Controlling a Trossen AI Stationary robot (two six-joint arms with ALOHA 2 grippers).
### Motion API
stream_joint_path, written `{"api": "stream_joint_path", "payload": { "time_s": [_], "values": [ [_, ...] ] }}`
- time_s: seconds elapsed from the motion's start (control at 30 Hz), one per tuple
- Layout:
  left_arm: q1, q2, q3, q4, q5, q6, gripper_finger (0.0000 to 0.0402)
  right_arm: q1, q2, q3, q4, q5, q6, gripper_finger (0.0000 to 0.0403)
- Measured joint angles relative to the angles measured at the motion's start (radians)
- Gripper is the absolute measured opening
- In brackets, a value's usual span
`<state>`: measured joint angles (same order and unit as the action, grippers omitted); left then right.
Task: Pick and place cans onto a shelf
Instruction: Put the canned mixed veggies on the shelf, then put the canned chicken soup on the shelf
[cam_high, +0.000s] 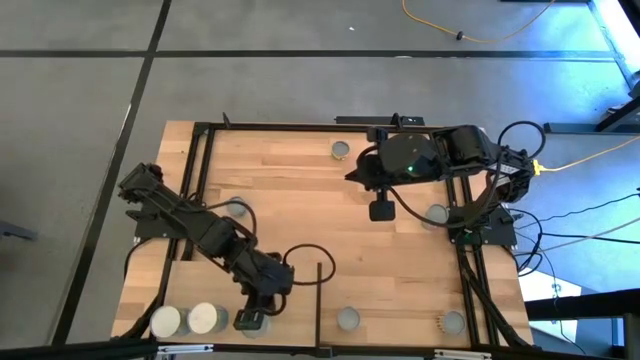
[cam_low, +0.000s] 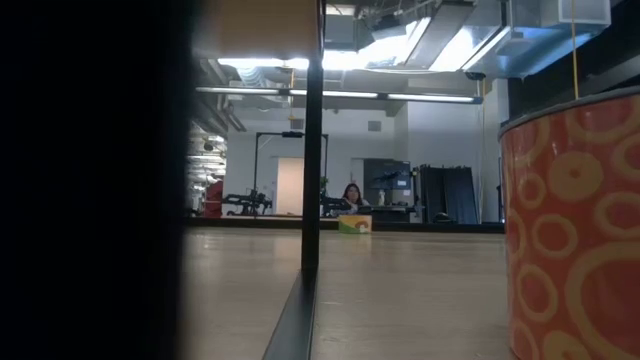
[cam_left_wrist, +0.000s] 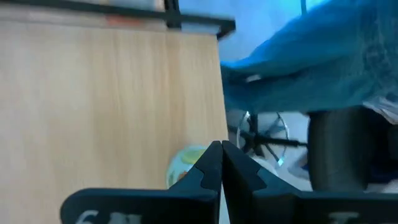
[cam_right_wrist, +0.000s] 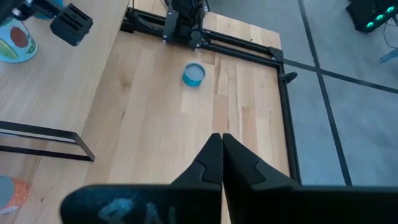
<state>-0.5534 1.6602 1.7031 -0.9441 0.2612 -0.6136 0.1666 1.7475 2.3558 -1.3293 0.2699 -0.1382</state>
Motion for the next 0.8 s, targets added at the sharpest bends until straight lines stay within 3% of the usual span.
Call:
{"api": "stream_joint_path", "payload": {
  "time_s": [0.23,0.5,0.8],
  "values": [
    [0.006,-0.060,0.072,-0.055,-0.147,0.100,0.0000,0.000,-0.036,0.000,-0.027,0.002,0.007,0.0000],
    [0.008,-0.113,0.202,-0.223,-0.347,0.273,0.0000,0.008,-0.093,0.000,-0.208,0.043,0.164,0.0000],
    [0.037,-0.260,0.153,-0.336,-0.495,0.310,0.0000,0.046,-0.142,-0.095,-0.241,0.030,0.285,0.0000]
  ]
}}
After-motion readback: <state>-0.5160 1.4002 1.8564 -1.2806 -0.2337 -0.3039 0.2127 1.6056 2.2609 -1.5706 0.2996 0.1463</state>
